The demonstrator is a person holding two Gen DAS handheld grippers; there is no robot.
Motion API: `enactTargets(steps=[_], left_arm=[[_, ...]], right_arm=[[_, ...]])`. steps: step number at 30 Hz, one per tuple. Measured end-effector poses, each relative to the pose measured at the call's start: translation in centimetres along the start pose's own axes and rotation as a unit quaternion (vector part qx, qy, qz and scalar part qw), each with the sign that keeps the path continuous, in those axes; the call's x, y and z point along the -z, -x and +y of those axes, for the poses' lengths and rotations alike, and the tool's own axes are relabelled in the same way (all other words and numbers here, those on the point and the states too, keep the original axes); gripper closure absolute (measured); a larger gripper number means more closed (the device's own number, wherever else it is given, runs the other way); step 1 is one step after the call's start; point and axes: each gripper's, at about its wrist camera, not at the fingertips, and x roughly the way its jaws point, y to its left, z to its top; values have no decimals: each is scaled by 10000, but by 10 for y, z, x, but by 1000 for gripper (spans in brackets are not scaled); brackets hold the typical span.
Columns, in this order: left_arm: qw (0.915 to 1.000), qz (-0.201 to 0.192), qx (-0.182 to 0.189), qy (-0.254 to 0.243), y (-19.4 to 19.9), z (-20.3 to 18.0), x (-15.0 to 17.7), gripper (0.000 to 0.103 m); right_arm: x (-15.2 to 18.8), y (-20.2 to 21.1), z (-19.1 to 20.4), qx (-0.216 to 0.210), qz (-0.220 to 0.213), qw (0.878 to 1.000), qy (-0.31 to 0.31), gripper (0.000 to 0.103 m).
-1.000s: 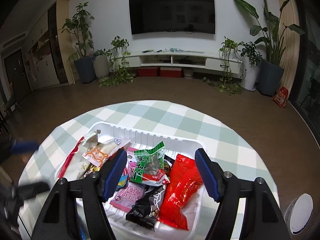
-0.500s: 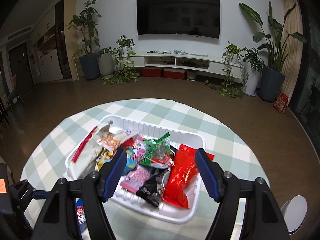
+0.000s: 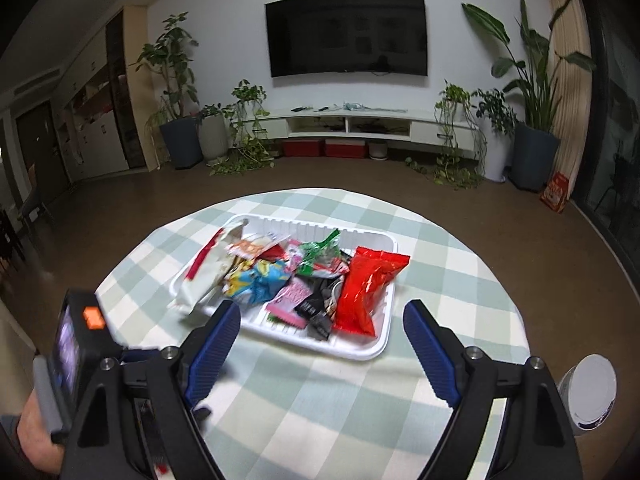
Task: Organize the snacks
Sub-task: 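Move both tools back and grasp the blue Tipo cake packet with the left tool, then grasp the small red-and-white candy packet with the right tool while the left tool holds the Tipo packet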
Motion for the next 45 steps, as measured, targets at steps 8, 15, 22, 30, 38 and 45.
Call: enactTargets(steps=[8,15,22,30,38,45], left_arm=[[9999,-61,128,-97,-2,-1,-1,24],[9980,-133,460,-419,5,-10,3,57],[9960,-213,651,-573,8,-12,7,67],[9955,-315,794,-409,18,8,19,72],[9921,-540,1043,451,34,57,34,73],[9915,-555,1029,576,34,64,38,73]], right_arm=[[42,13,24,-130,468,9988,117,18],[102,20,66,-302,987,9943,251,24],[131,20,94,-369,1202,9918,243,26],[146,14,107,-488,1405,9876,-498,26],[152,4,143,-339,1488,9872,-471,24],[143,-4,163,-9,1572,9873,-243,25]])
